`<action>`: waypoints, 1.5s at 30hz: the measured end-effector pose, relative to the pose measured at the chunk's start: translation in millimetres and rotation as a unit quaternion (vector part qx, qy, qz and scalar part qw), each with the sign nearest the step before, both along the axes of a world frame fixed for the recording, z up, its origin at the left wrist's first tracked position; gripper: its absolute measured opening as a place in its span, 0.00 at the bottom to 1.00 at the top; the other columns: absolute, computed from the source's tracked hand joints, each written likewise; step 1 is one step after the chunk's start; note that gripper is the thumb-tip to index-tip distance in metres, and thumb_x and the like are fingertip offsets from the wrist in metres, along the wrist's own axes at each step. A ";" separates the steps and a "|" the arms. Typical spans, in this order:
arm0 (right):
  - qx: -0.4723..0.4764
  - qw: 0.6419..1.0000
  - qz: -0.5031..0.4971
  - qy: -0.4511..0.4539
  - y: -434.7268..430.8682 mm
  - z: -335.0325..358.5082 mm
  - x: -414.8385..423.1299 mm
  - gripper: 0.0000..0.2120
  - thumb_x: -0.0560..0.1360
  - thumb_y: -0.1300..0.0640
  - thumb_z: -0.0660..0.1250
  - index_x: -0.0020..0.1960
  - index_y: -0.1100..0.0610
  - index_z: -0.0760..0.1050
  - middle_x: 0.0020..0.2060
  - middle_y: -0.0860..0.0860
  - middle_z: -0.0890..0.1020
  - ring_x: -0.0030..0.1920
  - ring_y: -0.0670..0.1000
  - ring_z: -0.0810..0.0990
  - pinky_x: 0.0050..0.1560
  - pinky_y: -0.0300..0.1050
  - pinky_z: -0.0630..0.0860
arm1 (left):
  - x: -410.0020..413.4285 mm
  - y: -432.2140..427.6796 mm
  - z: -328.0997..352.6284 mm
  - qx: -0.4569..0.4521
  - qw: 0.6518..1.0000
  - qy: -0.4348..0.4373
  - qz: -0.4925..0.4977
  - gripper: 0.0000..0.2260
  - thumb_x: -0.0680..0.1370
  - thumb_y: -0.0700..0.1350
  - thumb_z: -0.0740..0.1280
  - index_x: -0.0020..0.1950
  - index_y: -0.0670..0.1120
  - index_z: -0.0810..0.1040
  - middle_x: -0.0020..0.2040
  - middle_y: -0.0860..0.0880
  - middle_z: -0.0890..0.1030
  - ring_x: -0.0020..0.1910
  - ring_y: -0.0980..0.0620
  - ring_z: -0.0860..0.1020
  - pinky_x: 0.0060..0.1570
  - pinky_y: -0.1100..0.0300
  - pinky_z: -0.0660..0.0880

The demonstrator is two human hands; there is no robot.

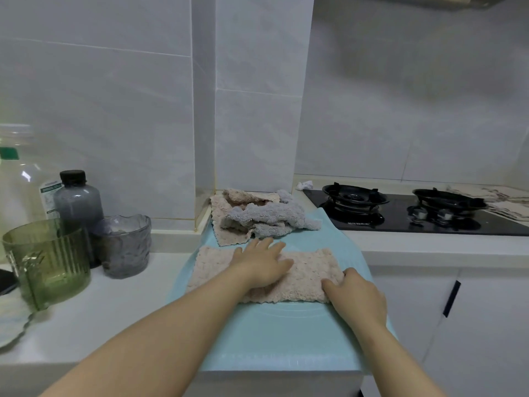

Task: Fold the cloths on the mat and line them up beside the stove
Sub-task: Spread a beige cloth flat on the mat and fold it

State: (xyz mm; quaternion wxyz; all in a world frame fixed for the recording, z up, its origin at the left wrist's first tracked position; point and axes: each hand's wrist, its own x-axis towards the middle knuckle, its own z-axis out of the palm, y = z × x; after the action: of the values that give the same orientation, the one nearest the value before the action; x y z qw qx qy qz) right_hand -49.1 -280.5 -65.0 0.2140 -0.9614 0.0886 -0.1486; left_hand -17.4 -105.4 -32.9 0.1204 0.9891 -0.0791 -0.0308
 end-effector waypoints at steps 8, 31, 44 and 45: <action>0.037 0.999 0.008 -0.012 -3.8 -2.9 4.1 0.11 0.74 0.52 0.58 0.35 0.54 0.62 0.33 0.49 0.75 0.38 0.54 0.72 0.41 0.46 0.65 | 1.7 -5.1 -34.8 0.057 0.998 0.018 0.003 0.29 0.77 0.66 0.46 0.76 0.58 0.46 0.78 0.54 0.44 0.77 0.48 0.43 0.72 0.43 0.40; 0.299 0.951 0.063 -0.045 39.9 39.7 30.2 0.08 0.73 0.58 0.64 0.36 0.57 0.70 0.32 0.52 0.73 0.34 0.53 0.70 0.31 0.43 0.64 | -35.8 107.9 -36.8 -0.465 0.875 -0.111 0.076 0.18 0.80 0.47 0.61 0.69 0.55 0.64 0.65 0.53 0.72 0.59 0.56 0.72 0.57 0.59 0.70; 0.358 0.875 0.321 0.056 146.5 48.3 4.3 0.09 0.75 0.51 0.66 0.52 0.54 0.75 0.44 0.49 0.81 0.39 0.43 0.77 0.37 0.36 0.71 | -40.6 112.4 -34.0 -0.539 0.820 -0.138 0.133 0.13 0.79 0.53 0.59 0.61 0.59 0.77 0.56 0.55 0.80 0.57 0.56 0.76 0.64 0.57 0.70; 0.342 0.882 0.321 0.045 143.8 44.9 5.3 0.08 0.75 0.51 0.66 0.52 0.52 0.74 0.44 0.49 0.81 0.39 0.43 0.78 0.37 0.36 0.70 | -41.5 112.4 -33.1 -0.535 0.824 -0.134 0.132 0.13 0.79 0.53 0.59 0.61 0.59 0.77 0.58 0.58 0.78 0.59 0.57 0.74 0.65 0.59 0.68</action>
State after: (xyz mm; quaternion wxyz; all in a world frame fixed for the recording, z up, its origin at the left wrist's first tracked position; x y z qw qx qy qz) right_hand -43.9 -136.7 -20.1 0.5612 -0.8100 -0.1697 0.0113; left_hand -58.9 7.0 -66.1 0.6220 0.7646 0.0324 0.1656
